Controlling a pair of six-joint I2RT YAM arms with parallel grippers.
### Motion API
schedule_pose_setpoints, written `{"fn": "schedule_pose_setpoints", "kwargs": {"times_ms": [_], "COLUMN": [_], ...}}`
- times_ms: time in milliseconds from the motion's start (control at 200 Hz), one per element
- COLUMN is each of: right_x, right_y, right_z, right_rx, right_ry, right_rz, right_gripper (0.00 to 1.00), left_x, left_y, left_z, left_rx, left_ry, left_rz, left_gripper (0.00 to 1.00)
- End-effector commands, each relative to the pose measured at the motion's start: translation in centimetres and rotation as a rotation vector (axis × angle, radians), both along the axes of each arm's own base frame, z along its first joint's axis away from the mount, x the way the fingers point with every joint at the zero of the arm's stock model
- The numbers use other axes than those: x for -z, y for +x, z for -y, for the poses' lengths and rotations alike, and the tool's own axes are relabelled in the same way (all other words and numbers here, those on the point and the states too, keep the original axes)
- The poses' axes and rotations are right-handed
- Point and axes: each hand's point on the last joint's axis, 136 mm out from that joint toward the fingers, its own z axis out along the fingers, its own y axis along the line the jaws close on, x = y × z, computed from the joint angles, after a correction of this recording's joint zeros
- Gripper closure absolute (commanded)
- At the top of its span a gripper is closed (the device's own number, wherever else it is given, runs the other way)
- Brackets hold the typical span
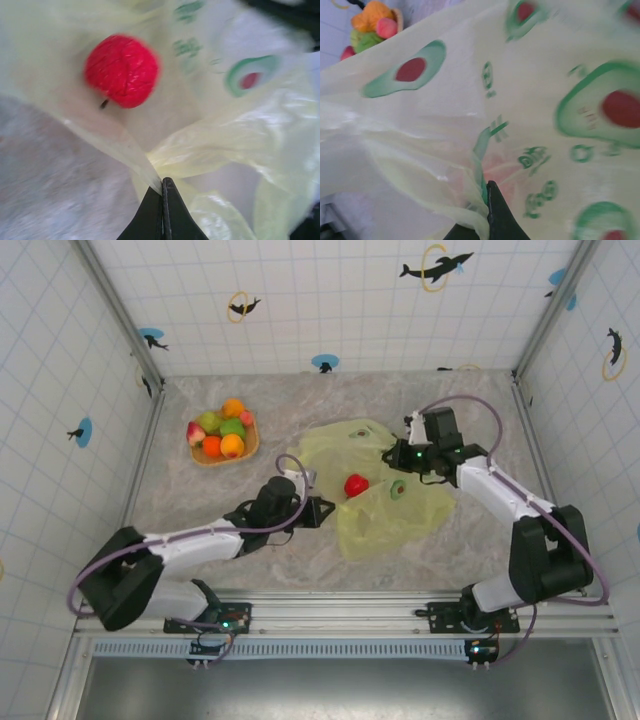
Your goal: Place the fruits into the plastic bag
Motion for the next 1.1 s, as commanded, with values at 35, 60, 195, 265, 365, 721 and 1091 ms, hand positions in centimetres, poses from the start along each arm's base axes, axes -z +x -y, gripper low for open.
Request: {"fn": "schedule_pose_setpoints", "kwargs": {"times_ms": [35,60,195,265,365,721,1091], "right_x": [-1.9,-2.1,-2.5,-2.1,-1.7,-2.0,-2.5], "right_y": [0.0,0.1,0.1,0.1,0.2,1.4,1.7], "right_z": [3.1,3.3,3.0,2.4,1.6,0.5,-0.4], "right_rx": [0.031,0.038,0.040,0.032,0.022,0.054,0.055], "right_ry": [-0.204,-0.212,-0.211,-0.203,-0.172,-0.089,-0.033], "right_rz": [0.080,0.090,0.108,0.105,0.101,0.124,0.136], "right_gripper": [1.00,1.00,1.00,1.00,1.00,1.00,1.00], "left_x": [-4.9,-5.1,-4.2,-2.8,-0.9,0.0,-3.0], "left_y": [-1.1,-1.1,-0.6,0.1,0.7,1.1,2.6], "left_z": [1.4,1.4,1.0,0.3,-0.4,-4.3,-12.0], "left_rx": [0.082,0.083,0.061,0.021,-0.006,-0.037,-0.223], "left_ry": [-0.115,-0.119,-0.093,-0.042,0.050,0.242,0.321], "left_rz": [0.022,0.020,0.009,0.002,0.002,0.094,0.095], "left_gripper": [1.00,1.00,1.00,1.00,1.00,0.39,0.20]}}
